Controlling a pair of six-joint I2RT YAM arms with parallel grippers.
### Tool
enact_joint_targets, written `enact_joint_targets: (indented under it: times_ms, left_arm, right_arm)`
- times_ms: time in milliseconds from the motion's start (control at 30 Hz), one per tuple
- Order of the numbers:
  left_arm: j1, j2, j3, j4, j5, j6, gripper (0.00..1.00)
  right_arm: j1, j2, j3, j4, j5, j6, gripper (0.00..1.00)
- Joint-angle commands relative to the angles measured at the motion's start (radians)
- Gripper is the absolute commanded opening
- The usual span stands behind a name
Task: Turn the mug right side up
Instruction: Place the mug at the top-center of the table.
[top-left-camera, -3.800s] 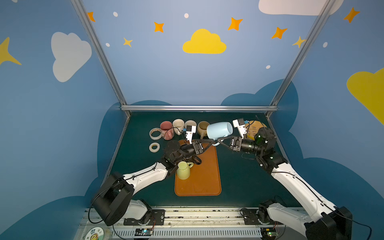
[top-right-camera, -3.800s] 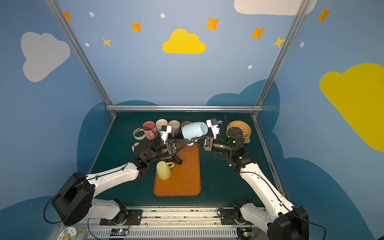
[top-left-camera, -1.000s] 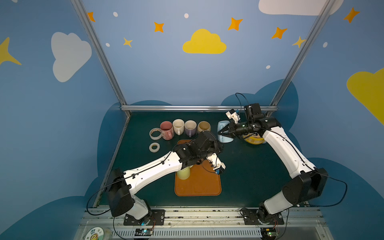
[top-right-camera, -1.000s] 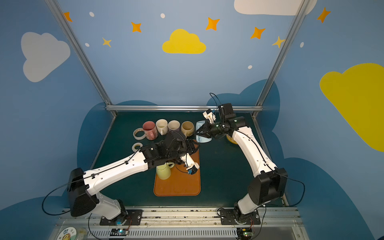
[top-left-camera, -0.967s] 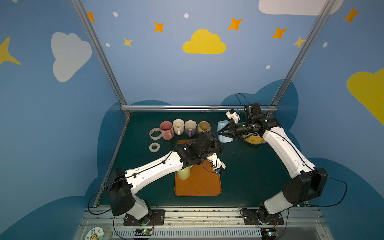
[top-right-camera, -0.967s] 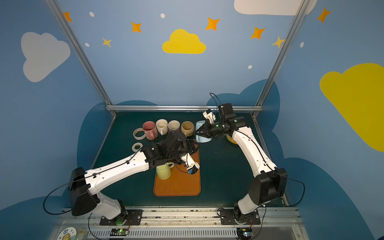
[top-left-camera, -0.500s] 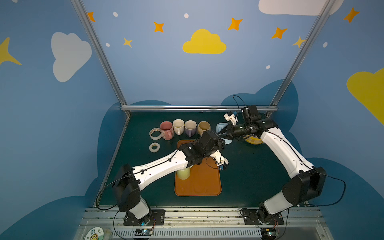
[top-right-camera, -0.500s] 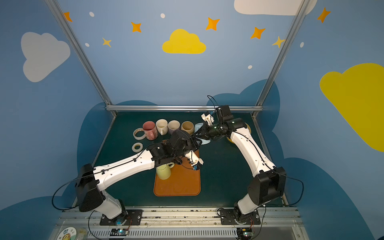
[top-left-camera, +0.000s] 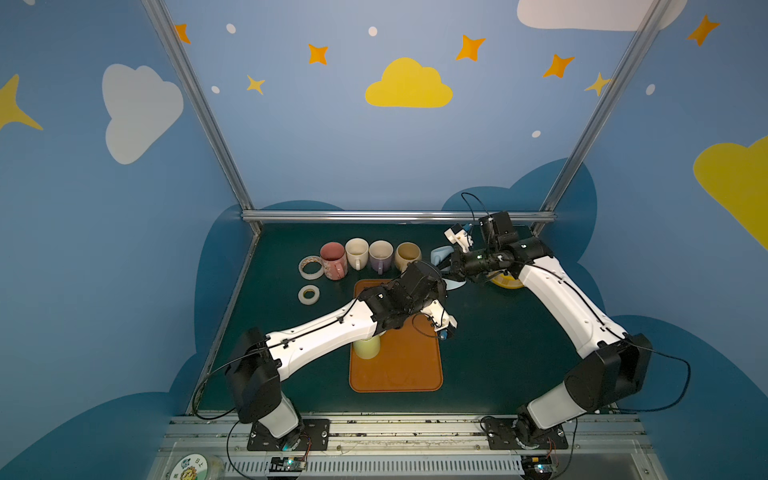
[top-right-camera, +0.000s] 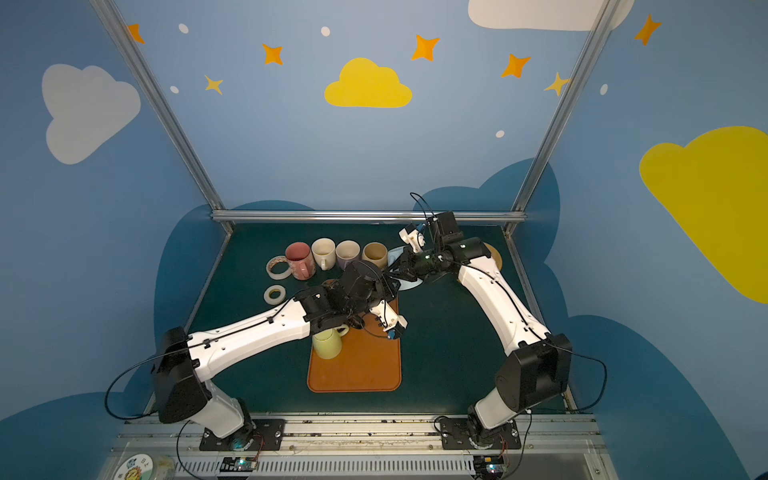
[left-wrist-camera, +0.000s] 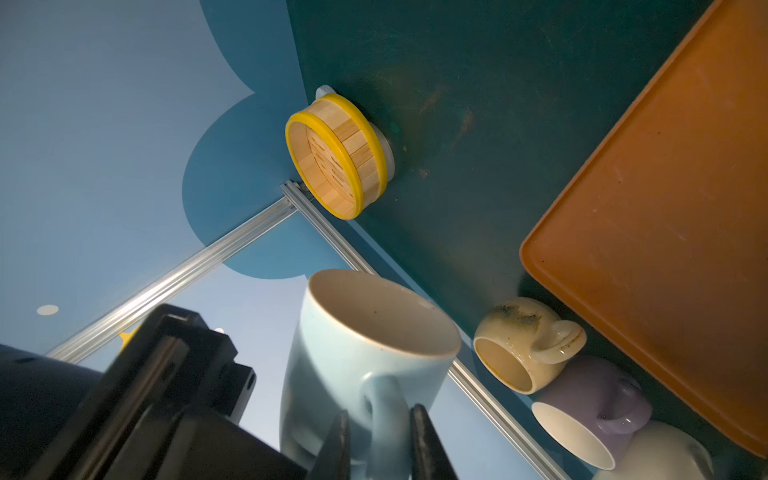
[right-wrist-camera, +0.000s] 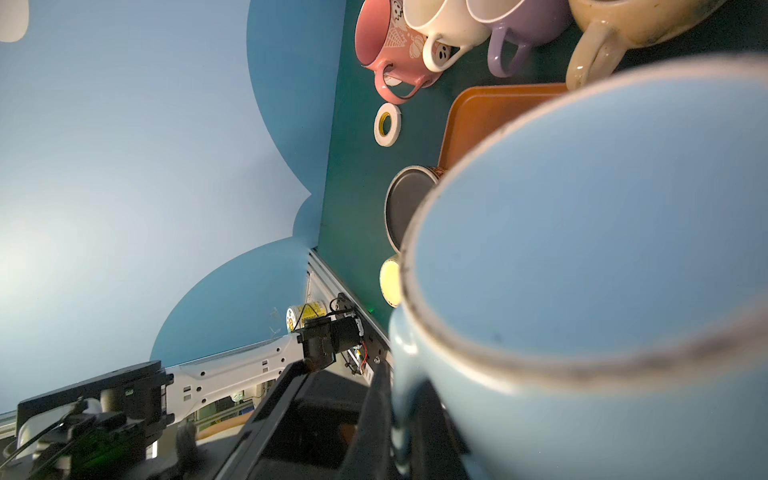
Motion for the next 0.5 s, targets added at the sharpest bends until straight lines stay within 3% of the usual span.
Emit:
enact_joint_targets:
  times_ms: [0, 200, 467]
  left_arm:
    - [-0.002, 0.024, 0.011, 0.036, -0.034, -0.013, 0.19]
    - [-0.015, 0.037, -0.023, 0.103, -0.066, -0.028, 0.04]
    - [-0.025, -0.01, -0.091, 0.167, -0.045, -0.101, 0.04]
  right_arm:
    - [0.012, -0.052, -0.012, 0.038, -0.041, -0.024, 0.0]
    - [0.015, -0.051, -0.018, 0.045, -0.062, -0.02, 0.0]
    - [0.039, -0.051, -0.041, 0.069, -0.072, -0.026, 0.0]
